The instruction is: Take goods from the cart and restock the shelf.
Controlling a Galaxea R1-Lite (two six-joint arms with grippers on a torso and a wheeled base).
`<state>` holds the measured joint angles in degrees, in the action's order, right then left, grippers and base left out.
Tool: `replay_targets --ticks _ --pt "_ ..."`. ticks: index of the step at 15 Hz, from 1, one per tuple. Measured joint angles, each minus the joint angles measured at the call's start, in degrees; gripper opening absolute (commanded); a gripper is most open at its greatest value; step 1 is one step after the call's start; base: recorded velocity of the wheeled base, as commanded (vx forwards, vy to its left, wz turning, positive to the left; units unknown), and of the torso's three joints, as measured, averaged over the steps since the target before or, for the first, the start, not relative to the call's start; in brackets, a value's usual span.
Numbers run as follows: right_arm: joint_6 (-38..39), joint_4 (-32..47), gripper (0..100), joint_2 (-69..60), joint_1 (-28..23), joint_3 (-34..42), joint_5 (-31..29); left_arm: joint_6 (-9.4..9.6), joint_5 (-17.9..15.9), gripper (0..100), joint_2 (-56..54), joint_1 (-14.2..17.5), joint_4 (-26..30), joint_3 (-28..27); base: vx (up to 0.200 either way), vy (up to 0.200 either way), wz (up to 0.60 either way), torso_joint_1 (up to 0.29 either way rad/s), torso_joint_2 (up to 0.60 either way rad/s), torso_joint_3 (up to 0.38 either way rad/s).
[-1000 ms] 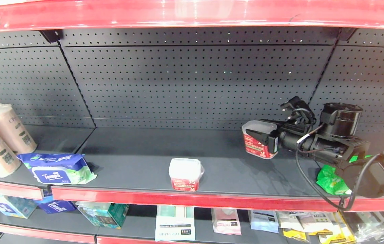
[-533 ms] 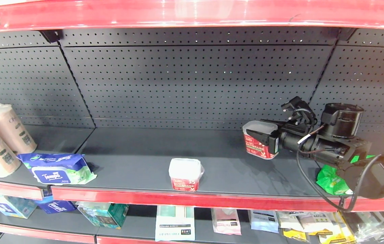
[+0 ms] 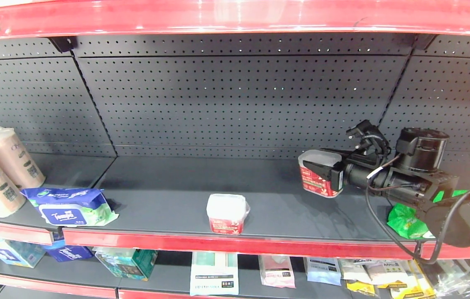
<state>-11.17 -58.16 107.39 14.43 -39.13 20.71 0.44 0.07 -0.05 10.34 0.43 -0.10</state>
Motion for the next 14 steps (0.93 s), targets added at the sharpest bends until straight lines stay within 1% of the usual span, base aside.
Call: replay_targets --ticks 14 --pt "0.0 0.0 0 -0.6 -0.8 0.2 0.1 -0.01 0.0 100 0.0 0.0 0.0 0.0 0.0 0.0 0.0 0.0 0.0 0.0"
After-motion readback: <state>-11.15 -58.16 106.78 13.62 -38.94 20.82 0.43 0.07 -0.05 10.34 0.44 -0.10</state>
